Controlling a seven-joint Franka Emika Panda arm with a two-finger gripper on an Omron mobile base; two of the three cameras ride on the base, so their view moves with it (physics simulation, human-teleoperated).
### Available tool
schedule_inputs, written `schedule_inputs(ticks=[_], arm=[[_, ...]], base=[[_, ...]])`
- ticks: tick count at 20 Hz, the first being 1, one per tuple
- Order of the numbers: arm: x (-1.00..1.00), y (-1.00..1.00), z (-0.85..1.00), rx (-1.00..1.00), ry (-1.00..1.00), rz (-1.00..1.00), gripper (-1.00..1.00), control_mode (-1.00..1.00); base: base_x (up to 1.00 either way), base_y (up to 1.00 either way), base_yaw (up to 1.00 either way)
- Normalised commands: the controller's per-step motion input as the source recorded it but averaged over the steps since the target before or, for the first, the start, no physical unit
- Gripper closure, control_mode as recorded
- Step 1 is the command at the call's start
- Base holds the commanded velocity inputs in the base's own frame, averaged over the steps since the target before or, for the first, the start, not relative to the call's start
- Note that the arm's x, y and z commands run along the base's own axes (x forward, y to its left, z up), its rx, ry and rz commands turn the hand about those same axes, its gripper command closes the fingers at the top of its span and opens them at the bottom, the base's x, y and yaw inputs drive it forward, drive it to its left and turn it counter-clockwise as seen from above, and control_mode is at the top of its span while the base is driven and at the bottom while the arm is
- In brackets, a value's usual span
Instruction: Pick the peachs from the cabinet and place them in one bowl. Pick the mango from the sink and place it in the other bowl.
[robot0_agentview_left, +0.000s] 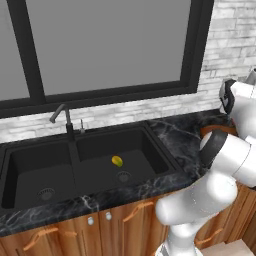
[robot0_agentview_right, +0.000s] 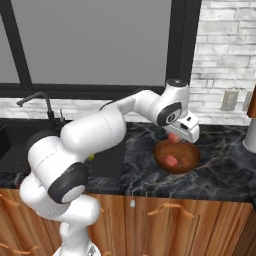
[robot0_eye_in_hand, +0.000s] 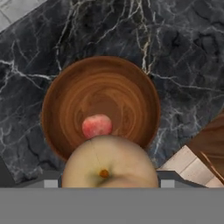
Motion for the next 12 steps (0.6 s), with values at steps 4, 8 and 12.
schedule_inputs(ticks=[4, 8, 12], arm=[[0.3, -0.18, -0.28, 0.02, 0.12, 0.0, 1.0, -1.0], [0.3, -0.15, -0.3, 0.0, 0.11, 0.0, 1.0, -1.0], [0.28, -0.15, -0.33, 0.01, 0.06, 0.0, 1.0, -1.0]], base=[[0.0, 0.0, 0.0], [0.0, 0.0, 0.0], [0.0, 0.0, 0.0]])
